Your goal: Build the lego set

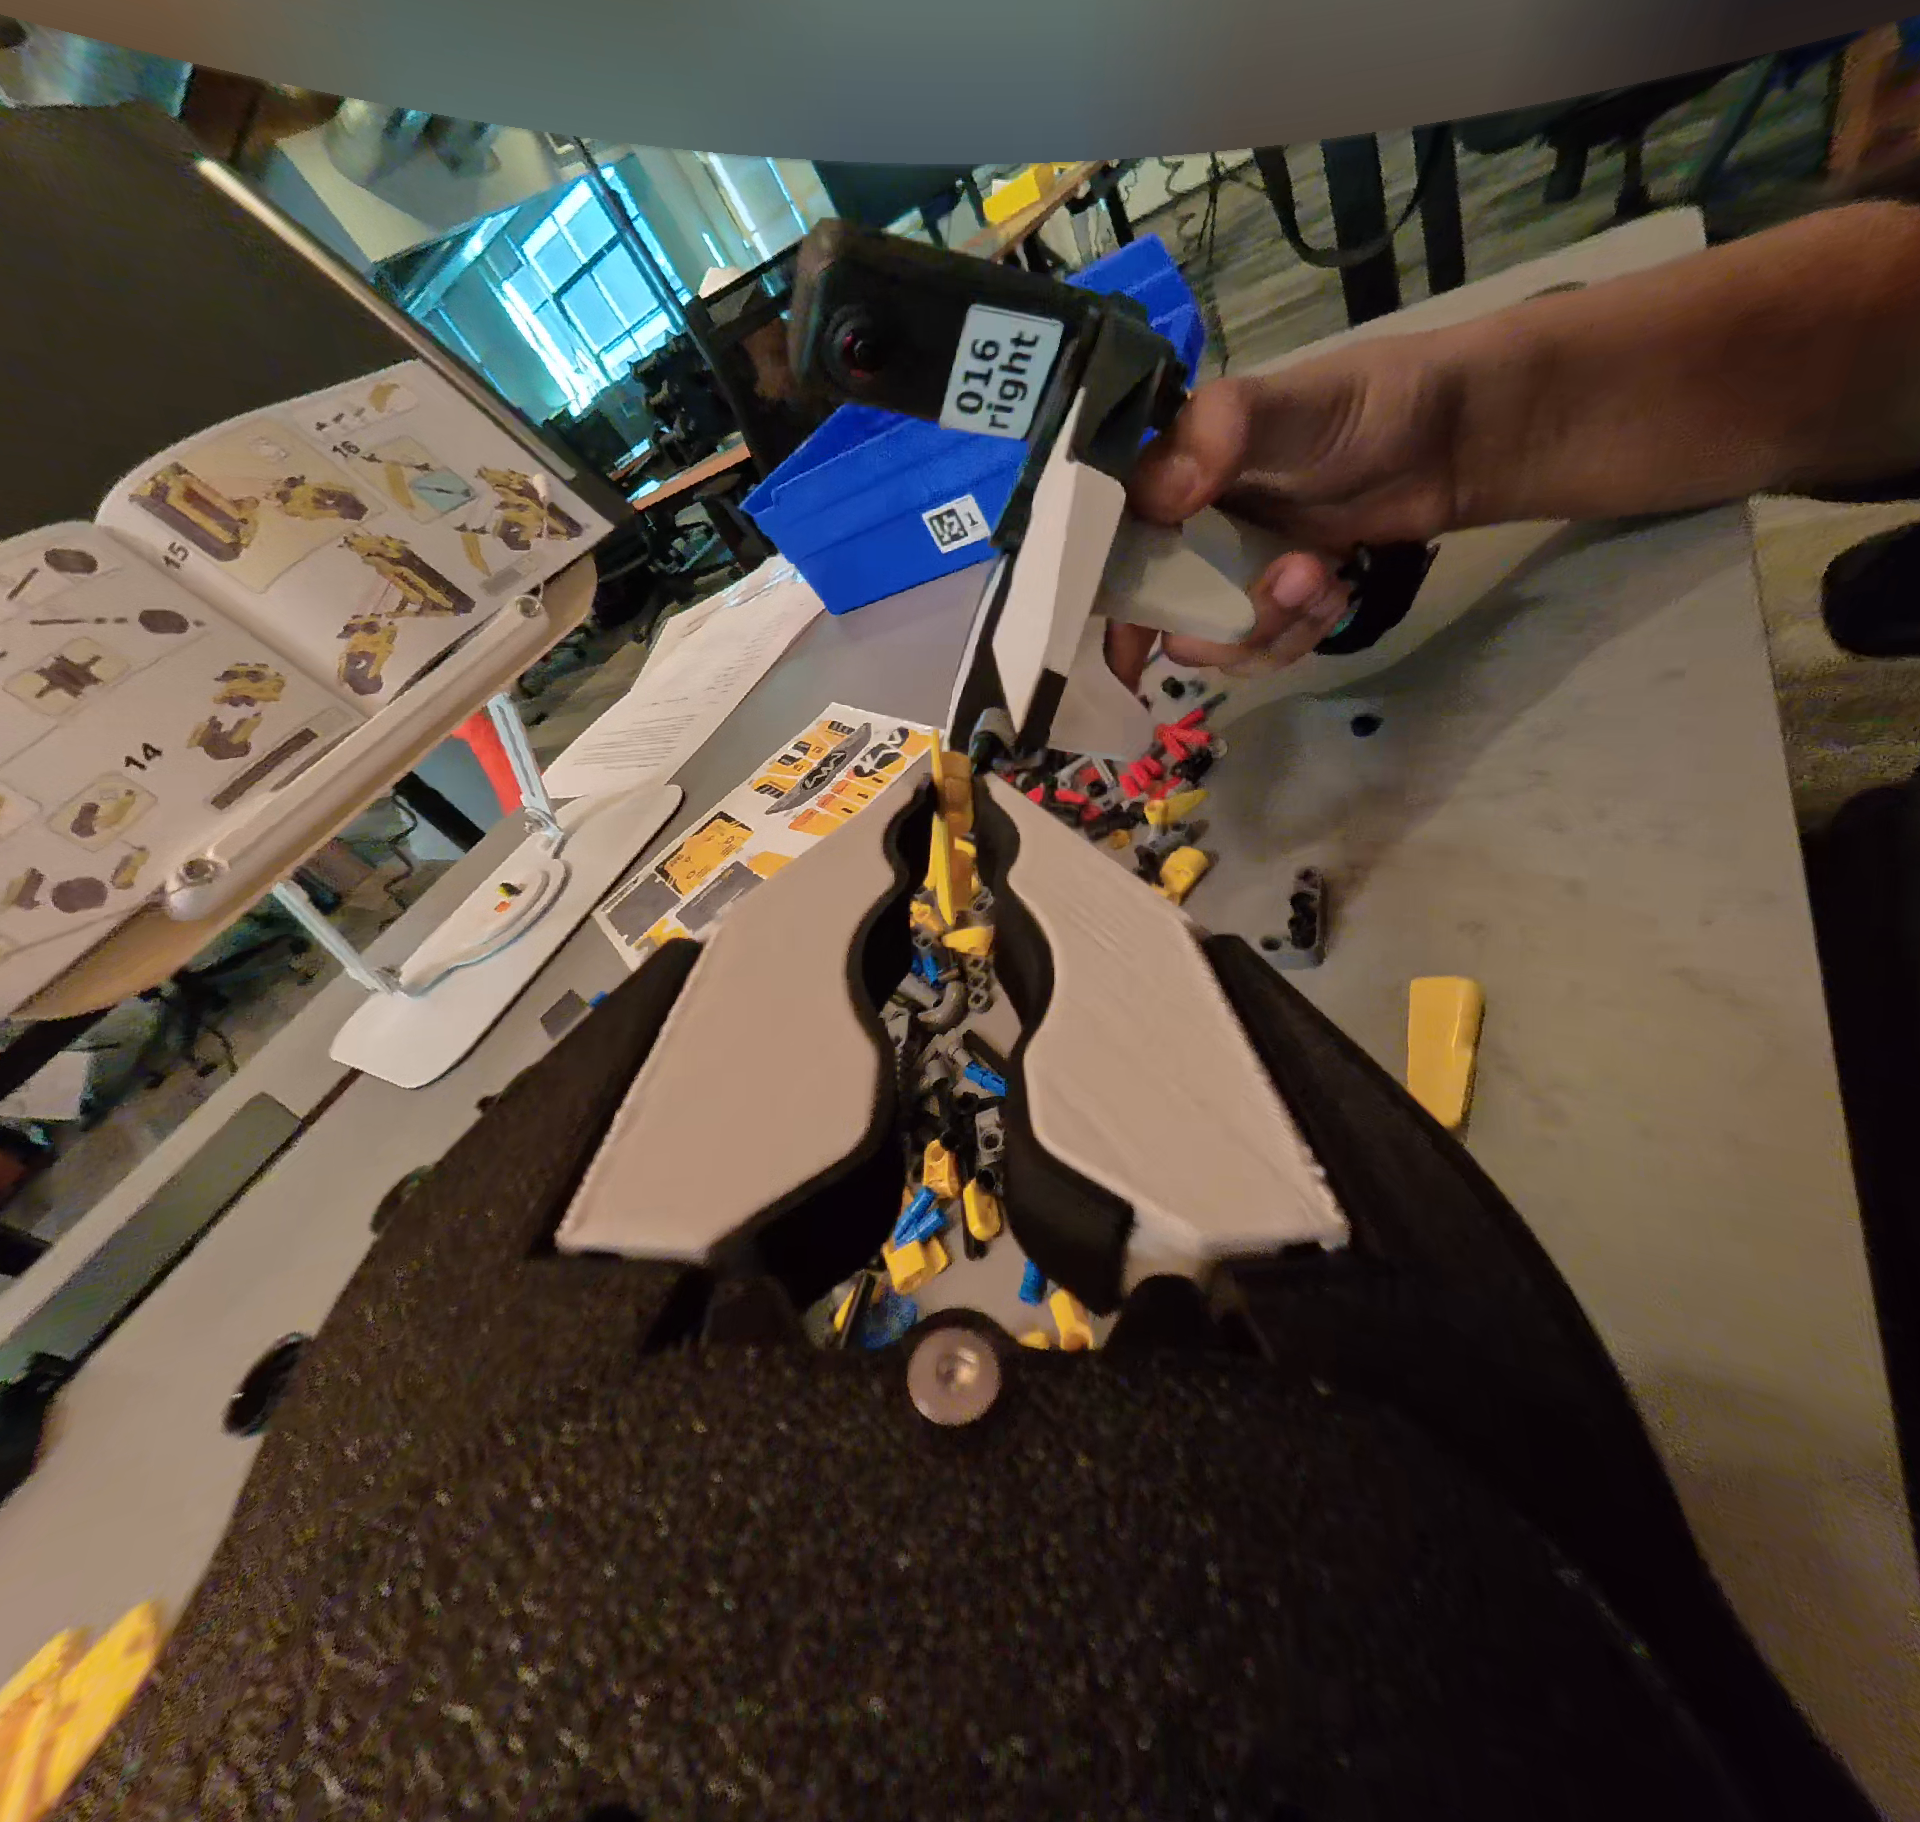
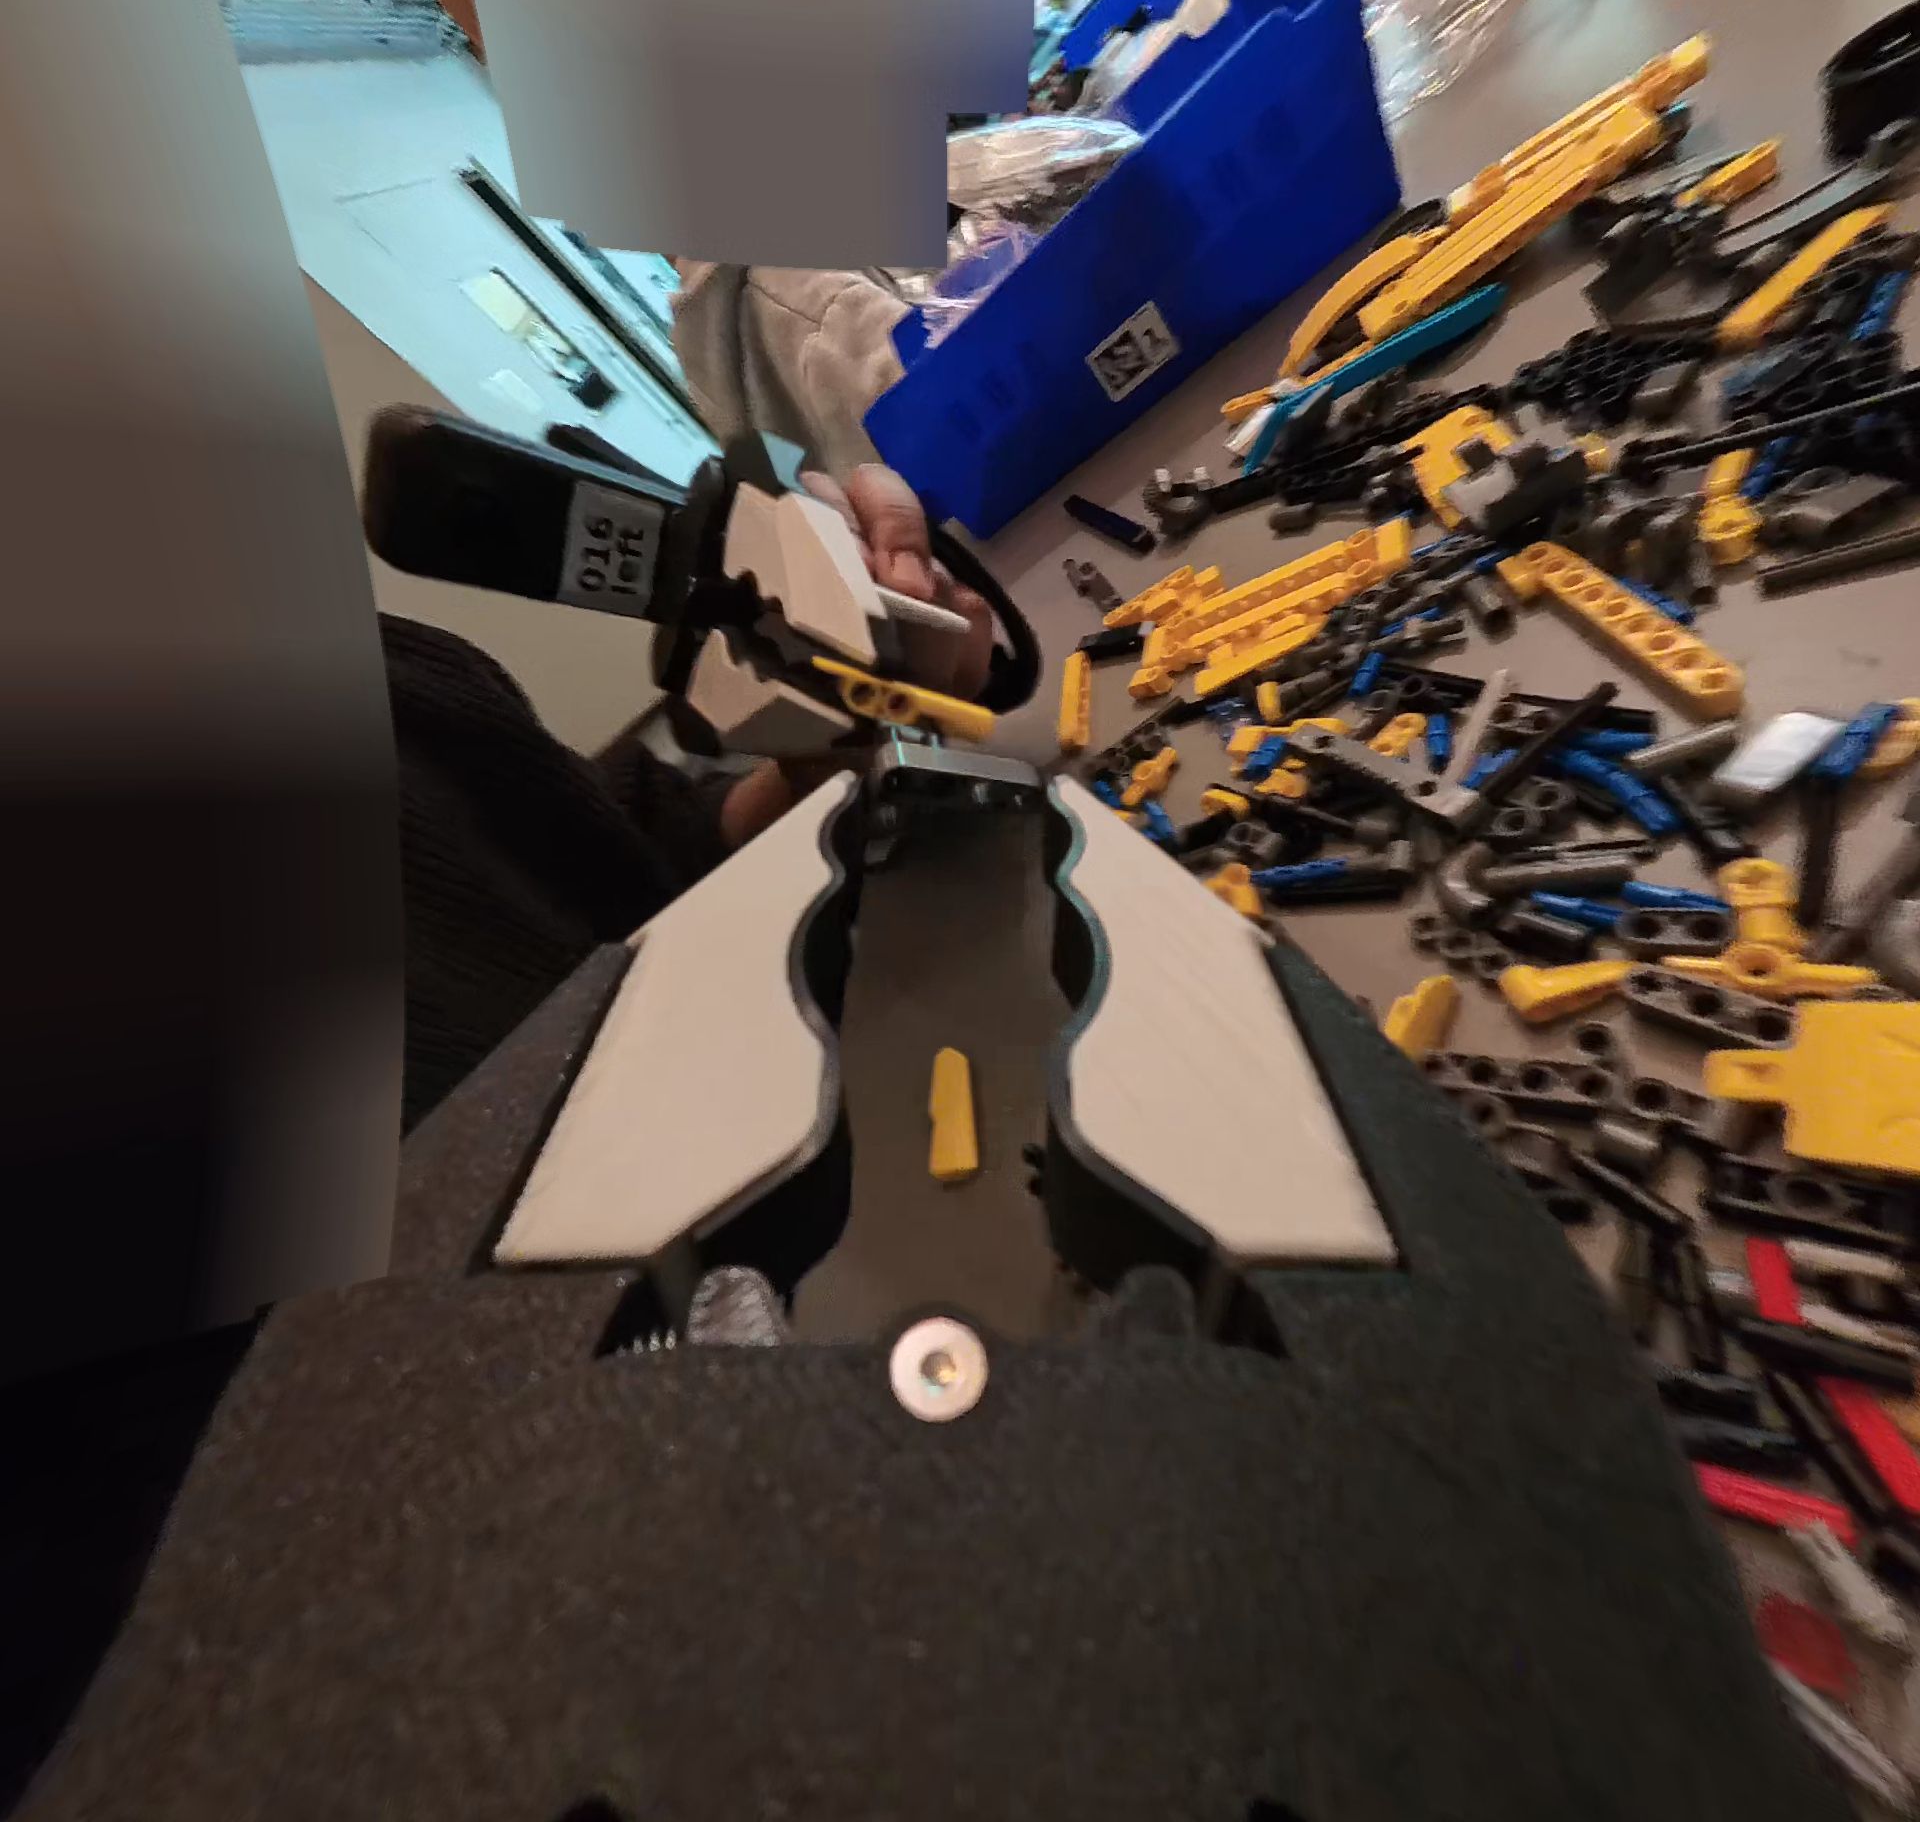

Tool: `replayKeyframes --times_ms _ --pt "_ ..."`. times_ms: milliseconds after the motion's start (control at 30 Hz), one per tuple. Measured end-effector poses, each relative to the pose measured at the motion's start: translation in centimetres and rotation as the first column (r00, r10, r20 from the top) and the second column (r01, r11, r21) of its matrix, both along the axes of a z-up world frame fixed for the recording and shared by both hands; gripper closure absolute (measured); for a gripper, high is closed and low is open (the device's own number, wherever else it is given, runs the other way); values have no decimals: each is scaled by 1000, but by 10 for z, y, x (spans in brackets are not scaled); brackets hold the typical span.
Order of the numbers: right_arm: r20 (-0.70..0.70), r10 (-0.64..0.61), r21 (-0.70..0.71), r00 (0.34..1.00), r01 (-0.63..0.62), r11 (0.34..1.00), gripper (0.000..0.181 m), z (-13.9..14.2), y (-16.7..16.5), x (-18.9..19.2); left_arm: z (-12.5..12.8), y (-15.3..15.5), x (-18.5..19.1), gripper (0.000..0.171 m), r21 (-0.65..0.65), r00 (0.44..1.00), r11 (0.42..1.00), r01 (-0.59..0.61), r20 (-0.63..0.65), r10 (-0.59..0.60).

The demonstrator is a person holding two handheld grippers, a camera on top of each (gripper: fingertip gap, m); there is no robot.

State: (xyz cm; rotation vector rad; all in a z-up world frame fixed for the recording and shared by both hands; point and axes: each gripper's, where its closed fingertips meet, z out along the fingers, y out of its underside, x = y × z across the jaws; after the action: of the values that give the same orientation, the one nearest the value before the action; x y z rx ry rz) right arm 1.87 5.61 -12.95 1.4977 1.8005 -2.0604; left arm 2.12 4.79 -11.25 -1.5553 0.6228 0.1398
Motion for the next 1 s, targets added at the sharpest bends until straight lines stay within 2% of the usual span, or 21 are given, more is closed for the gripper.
replayKeyframes --times_ms 133,233,300,400,500,567,767,867,1000 --pt "6 -121 235 993 117 965 148 -17 24 11 6 1 -7 166 11 996 1000 -3 88 2" --pt "58 -163 475 985 116 872 148 -36 32 46 7 -1 -11 166 16 993 1000 -9 115 7" --pt "126 -156 624 980 44 780 147 -48 30 75 8 -2 -12 166 18 991 1000 -6 132 4" --pt "240 -132 795 962 -117 596 147 -67 24 111 9 -2 -12 166 20 989 1000 -3 146 0" --pt "319 -109 870 941 -246 427 147 -81 19 126 10 -3 -12 166 26 988 1000 0 152 -4" --pt "338 -94 884 936 -282 373 147 -85 17 126 10 -4 -13 166 26 989 1000 -5 151 1" --pt "355 -68 879 932 -308 364 147 -96 13 120 11 -6 -16 165 30 984 1000 -8 178 3" --pt "329 -81 866 941 -266 423 145 -96 11 117 11 -7 -17 165 29 982 1000 -10 187 4" --pt "297 -105 834 949 -204 512 130 -94 9 118 11 -7 -18 165 26 981 1000 -6 196 0"
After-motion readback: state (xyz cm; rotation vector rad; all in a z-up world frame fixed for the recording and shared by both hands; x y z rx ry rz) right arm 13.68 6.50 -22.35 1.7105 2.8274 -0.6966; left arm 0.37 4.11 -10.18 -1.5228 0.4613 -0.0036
